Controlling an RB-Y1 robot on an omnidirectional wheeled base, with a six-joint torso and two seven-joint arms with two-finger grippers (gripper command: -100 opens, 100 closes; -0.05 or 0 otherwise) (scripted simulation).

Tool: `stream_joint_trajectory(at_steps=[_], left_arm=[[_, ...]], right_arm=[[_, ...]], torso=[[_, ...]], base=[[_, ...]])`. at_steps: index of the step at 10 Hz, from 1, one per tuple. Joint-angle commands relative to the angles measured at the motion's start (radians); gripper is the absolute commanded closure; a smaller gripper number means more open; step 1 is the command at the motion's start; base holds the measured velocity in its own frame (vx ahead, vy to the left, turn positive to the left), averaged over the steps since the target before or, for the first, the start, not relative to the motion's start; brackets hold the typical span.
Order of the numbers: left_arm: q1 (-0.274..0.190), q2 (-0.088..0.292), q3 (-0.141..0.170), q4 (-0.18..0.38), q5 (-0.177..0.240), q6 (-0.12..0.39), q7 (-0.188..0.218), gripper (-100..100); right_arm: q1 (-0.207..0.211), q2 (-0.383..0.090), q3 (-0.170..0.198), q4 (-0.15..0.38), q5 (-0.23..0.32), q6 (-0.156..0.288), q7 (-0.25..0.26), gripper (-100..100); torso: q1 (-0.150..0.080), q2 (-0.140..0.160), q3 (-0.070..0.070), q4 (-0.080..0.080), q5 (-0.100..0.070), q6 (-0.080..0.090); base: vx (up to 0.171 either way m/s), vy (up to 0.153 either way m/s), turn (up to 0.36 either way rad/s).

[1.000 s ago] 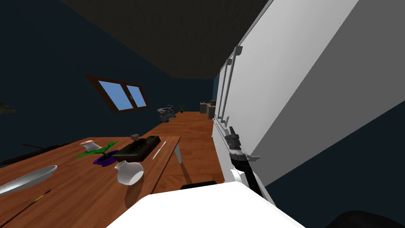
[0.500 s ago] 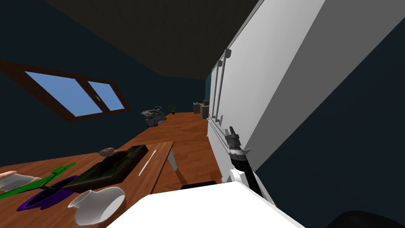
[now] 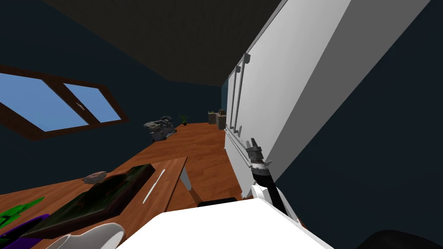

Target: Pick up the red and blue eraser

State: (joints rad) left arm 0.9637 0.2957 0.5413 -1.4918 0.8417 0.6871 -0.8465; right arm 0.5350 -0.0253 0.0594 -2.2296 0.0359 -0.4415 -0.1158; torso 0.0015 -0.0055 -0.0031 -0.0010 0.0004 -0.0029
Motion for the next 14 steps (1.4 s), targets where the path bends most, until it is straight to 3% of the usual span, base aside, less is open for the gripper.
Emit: stream_joint_trajectory(at_steps=[1,3,4,5,9,10,11,12,13,14], left_arm=[[-0.026,-0.003,-0.014,0.028,-0.020,-0.020,0.013,-100],[-0.052,-0.006,-0.029,0.055,-0.040,-0.040,0.026,-100],[-0.042,-0.007,-0.024,0.043,-0.034,-0.032,0.022,-100],[-0.043,-0.007,-0.025,0.045,-0.035,-0.035,0.023,100],[-0.043,-0.007,-0.025,0.045,-0.035,-0.034,0.023,100],[-0.043,-0.007,-0.025,0.045,-0.035,-0.034,0.023,0],[-0.013,-0.001,-0.007,0.014,-0.010,-0.010,0.006,100],[0.000,0.000,0.000,0.000,0.000,0.000,0.000,100],[-0.015,-0.004,-0.007,0.012,-0.016,-0.011,0.009,100],[-0.013,-0.004,-0.006,0.011,-0.015,-0.008,0.007,0]], right_arm=[[0.000,0.000,0.000,0.000,0.000,0.000,0.000,0],[0.000,0.000,0.000,0.000,0.000,0.000,0.000,0],[0.000,0.000,0.000,0.000,0.000,0.000,0.000,0],[0.000,0.000,0.000,0.000,0.000,0.000,0.000,0],[0.000,0.000,0.000,0.000,0.000,0.000,0.000,0],[0.000,0.000,0.000,0.000,0.000,0.000,0.000,0],[0.000,0.000,0.000,0.000,0.000,0.000,0.000,0],[0.000,0.000,0.000,0.000,0.000,0.000,0.000,0],[0.000,0.000,0.000,0.000,0.000,0.000,0.000,0],[0.000,0.000,0.000,0.000,0.000,0.000,0.000,0]], torso=[[0.000,0.000,0.000,0.000,0.000,0.000],[0.001,0.003,0.002,0.001,0.000,0.000],[0.002,0.003,0.002,0.001,0.000,0.000],[0.001,0.002,0.001,0.001,0.000,0.000],[-0.001,0.001,0.001,0.000,0.000,0.000],[-0.001,0.001,0.001,0.000,0.000,0.000],[-0.001,0.001,0.000,0.000,0.000,0.000],[-0.003,0.000,0.000,0.000,-0.001,-0.001],[-0.004,-0.002,-0.001,-0.001,-0.001,-0.001],[-0.003,-0.002,-0.001,0.000,-0.001,0.000]], base=[[-0.024,0.018,-0.027],[-0.040,0.036,-0.025],[-0.016,0.019,-0.007],[0.000,0.000,0.000],[0.000,0.000,0.000],[0.000,0.000,0.000],[0.026,-0.028,0.034],[0.056,-0.041,0.053],[0.027,-0.019,0.016],[0.000,0.000,0.000]])
